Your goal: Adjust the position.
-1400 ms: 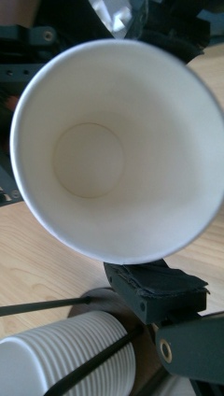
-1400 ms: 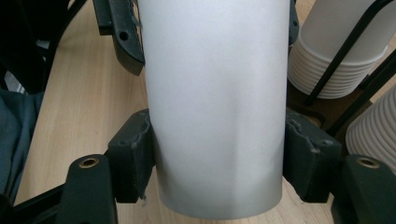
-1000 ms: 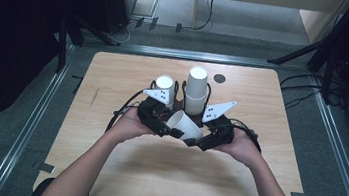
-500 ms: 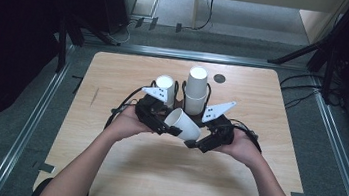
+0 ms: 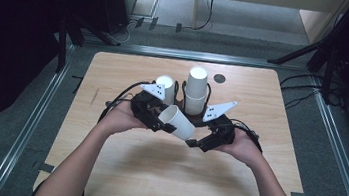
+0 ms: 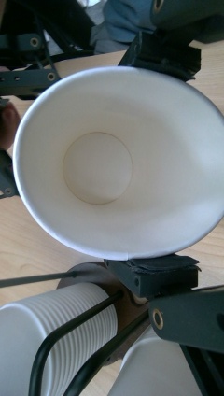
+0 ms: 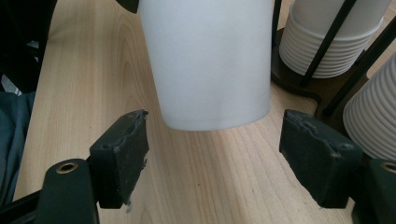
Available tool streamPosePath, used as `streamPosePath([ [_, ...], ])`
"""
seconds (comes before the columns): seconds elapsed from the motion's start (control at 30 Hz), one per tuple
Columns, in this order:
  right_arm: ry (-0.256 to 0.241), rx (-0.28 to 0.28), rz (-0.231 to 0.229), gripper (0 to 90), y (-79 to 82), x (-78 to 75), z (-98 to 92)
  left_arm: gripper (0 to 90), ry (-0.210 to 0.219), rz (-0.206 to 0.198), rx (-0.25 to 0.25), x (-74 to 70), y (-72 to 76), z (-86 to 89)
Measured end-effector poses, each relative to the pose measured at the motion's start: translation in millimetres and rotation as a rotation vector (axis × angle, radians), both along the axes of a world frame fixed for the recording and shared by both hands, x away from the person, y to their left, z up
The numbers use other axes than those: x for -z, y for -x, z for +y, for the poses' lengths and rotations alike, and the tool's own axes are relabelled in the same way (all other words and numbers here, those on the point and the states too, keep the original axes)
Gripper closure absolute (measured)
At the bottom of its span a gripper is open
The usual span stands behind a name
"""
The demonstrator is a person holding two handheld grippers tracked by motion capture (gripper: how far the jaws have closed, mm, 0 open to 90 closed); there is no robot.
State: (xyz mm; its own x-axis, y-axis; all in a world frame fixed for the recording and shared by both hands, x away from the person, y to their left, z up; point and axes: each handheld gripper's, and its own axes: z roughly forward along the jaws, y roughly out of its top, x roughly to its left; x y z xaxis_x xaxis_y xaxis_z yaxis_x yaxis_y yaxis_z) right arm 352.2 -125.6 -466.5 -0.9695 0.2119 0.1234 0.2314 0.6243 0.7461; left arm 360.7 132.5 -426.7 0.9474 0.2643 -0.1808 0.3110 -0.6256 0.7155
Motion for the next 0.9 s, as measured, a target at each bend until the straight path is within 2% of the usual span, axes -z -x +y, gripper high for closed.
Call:
streamPosePath([
  [0.1,-0.003,0.0,-0.005,24.2,0.0,0.1,0.3,25.6,-0.04,-0.017,0.026,-1.8,0.6,-3.9],
  [0.3,-0.002,0.0,-0.008,24.2,0.5,0.7,2.1,25.7,-0.105,-0.021,0.054,-3.4,-2.3,-12.4],
  [0.6,0.025,-0.008,-0.014,24.2,1.8,5.9,7.3,25.6,-0.174,-0.027,0.084,1.6,-1.7,-20.5],
  [0.9,0.053,-0.042,-0.018,26.0,5.6,12.7,18.0,25.5,-0.186,-0.026,0.105,2.6,1.8,-28.5],
])
